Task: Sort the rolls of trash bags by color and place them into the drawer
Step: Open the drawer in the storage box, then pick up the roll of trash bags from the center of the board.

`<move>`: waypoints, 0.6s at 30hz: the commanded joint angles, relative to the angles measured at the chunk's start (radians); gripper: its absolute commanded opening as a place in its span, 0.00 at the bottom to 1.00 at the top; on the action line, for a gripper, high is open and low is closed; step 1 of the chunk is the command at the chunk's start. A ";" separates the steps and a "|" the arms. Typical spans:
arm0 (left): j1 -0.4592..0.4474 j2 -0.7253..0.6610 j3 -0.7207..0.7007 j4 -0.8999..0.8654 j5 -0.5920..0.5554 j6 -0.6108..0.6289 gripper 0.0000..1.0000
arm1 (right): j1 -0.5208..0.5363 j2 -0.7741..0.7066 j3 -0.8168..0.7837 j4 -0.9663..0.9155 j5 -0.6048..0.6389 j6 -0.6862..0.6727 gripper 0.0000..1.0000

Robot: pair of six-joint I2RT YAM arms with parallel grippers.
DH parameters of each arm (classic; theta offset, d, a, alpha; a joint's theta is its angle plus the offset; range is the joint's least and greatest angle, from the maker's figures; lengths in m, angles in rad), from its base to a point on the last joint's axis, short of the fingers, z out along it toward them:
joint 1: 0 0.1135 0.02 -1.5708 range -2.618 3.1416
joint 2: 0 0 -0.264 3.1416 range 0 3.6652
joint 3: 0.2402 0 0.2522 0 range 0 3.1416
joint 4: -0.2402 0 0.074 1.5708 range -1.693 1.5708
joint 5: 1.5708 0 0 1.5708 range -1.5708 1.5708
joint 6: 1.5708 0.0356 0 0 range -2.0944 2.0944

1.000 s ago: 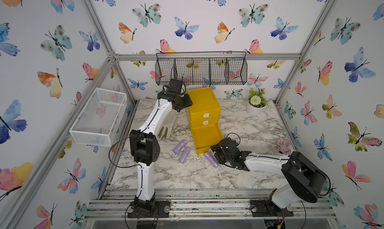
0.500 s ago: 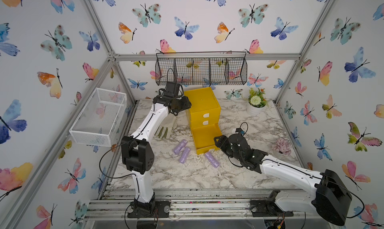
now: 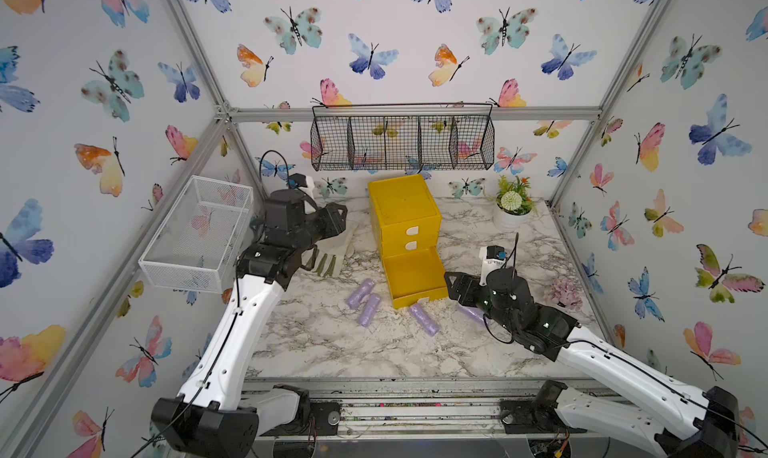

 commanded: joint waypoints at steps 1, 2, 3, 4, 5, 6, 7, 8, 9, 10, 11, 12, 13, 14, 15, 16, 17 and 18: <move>0.045 -0.056 -0.121 -0.012 -0.033 0.052 0.57 | -0.020 -0.013 0.030 -0.147 0.037 -0.068 0.81; 0.054 -0.074 -0.158 -0.015 -0.041 0.053 0.56 | -0.028 -0.015 0.032 -0.163 0.035 -0.071 0.81; 0.062 -0.085 -0.190 -0.012 -0.043 0.055 0.56 | -0.036 -0.015 0.034 -0.174 0.031 -0.076 0.81; 0.070 -0.094 -0.224 -0.009 -0.036 0.057 0.56 | -0.049 -0.015 0.039 -0.184 0.021 -0.088 0.82; 0.077 -0.100 -0.251 -0.005 -0.028 0.057 0.56 | -0.063 -0.014 0.043 -0.193 0.010 -0.100 0.81; 0.082 -0.101 -0.278 -0.002 -0.022 0.054 0.56 | -0.081 -0.008 0.049 -0.207 -0.005 -0.116 0.82; 0.087 -0.102 -0.301 0.002 -0.014 0.054 0.56 | -0.107 -0.002 0.059 -0.224 -0.027 -0.134 0.82; 0.091 -0.100 -0.317 0.006 -0.008 0.054 0.55 | -0.132 0.008 0.067 -0.238 -0.054 -0.153 0.82; 0.095 -0.099 -0.333 0.012 -0.001 0.056 0.55 | -0.165 0.022 0.080 -0.256 -0.090 -0.176 0.82; 0.098 -0.097 -0.347 0.018 0.006 0.058 0.55 | -0.199 0.038 0.090 -0.271 -0.128 -0.200 0.82; 0.099 -0.096 -0.356 0.024 0.012 0.060 0.55 | -0.225 0.053 0.097 -0.285 -0.159 -0.218 0.82; 0.100 -0.095 -0.367 0.033 0.017 0.065 0.55 | -0.247 0.070 0.104 -0.299 -0.188 -0.239 0.82; 0.101 -0.094 -0.376 0.040 0.020 0.068 0.55 | -0.262 0.094 0.112 -0.312 -0.211 -0.260 0.83; 0.102 -0.094 -0.382 0.044 0.022 0.069 0.55 | -0.274 0.115 0.118 -0.326 -0.229 -0.272 0.83; 0.103 -0.091 -0.392 0.049 0.024 0.071 0.56 | -0.283 0.142 0.127 -0.342 -0.250 -0.285 0.83; 0.104 -0.089 -0.402 0.054 0.030 0.071 0.56 | -0.288 0.167 0.131 -0.352 -0.270 -0.297 0.84; 0.105 -0.085 -0.408 0.056 0.035 0.072 0.55 | -0.290 0.190 0.130 -0.354 -0.286 -0.308 0.84; 0.108 -0.082 -0.416 0.058 0.043 0.071 0.56 | -0.294 0.214 0.131 -0.359 -0.296 -0.317 0.84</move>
